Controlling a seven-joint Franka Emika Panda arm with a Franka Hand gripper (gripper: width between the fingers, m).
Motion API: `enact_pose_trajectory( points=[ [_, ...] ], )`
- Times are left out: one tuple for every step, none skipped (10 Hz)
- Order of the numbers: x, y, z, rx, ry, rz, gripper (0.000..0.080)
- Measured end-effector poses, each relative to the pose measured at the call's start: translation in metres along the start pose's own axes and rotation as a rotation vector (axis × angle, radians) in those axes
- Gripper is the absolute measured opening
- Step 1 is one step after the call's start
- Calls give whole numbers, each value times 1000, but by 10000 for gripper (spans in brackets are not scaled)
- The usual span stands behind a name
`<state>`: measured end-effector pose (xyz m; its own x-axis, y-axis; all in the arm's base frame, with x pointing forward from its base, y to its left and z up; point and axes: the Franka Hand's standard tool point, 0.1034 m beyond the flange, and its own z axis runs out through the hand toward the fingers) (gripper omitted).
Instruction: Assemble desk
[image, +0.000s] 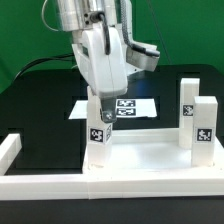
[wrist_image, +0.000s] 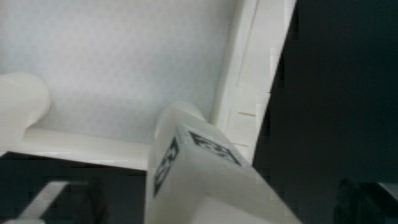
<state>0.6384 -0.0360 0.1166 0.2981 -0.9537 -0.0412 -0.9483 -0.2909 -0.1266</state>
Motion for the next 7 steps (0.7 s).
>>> enact_pose_trajectory(
  points=[
    [1, 0, 1, -1, 0, -76, 648],
    [2, 0, 0, -13, 13, -216, 648],
    [5, -1, -1, -39, 41, -445, 649],
    [4, -2, -1, -40, 43, -548, 649],
    [5, -1, -1, -40, 42, -536, 649],
    [5, -1, -1, -40, 43, -513, 649],
    [5, -1, -1, -40, 43, -515, 529]
  ],
)
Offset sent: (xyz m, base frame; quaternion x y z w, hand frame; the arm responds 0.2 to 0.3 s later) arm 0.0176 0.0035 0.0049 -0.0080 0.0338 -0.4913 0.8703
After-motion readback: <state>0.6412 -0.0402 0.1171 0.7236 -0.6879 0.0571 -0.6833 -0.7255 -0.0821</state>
